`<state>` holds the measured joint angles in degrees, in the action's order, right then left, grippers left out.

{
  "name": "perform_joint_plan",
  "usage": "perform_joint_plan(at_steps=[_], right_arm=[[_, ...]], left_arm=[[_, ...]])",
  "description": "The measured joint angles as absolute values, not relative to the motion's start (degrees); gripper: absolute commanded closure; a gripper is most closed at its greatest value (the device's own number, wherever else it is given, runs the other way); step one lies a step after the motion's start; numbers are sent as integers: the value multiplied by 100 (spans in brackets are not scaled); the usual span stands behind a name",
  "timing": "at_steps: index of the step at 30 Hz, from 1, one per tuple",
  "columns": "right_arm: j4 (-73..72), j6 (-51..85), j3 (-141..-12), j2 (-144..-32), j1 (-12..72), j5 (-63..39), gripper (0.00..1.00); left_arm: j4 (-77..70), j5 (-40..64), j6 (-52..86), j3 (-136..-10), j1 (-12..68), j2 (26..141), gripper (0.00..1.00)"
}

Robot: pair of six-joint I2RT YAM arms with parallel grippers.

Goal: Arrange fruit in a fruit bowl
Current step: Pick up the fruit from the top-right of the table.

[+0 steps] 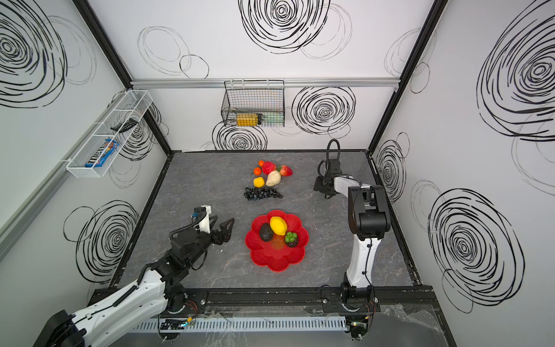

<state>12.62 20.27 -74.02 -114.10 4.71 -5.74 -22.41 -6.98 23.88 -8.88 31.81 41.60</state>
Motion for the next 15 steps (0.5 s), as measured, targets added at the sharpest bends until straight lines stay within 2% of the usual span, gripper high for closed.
perform_joint_plan(at_steps=[3,9,15], right_arm=[[1219,2078,-7223,-11212,513,-690,43],[1109,2209,-6519,-10071,711,-1046,43],[860,2226,-5961,-9061,1313,-1376,43]], left_arm=[[-2421,-521,2432,-888,3140,4401,11],[-2606,-86,2508,-891,3111,5103,12],[-2915,392,2646,-926,3087,5465,12]])
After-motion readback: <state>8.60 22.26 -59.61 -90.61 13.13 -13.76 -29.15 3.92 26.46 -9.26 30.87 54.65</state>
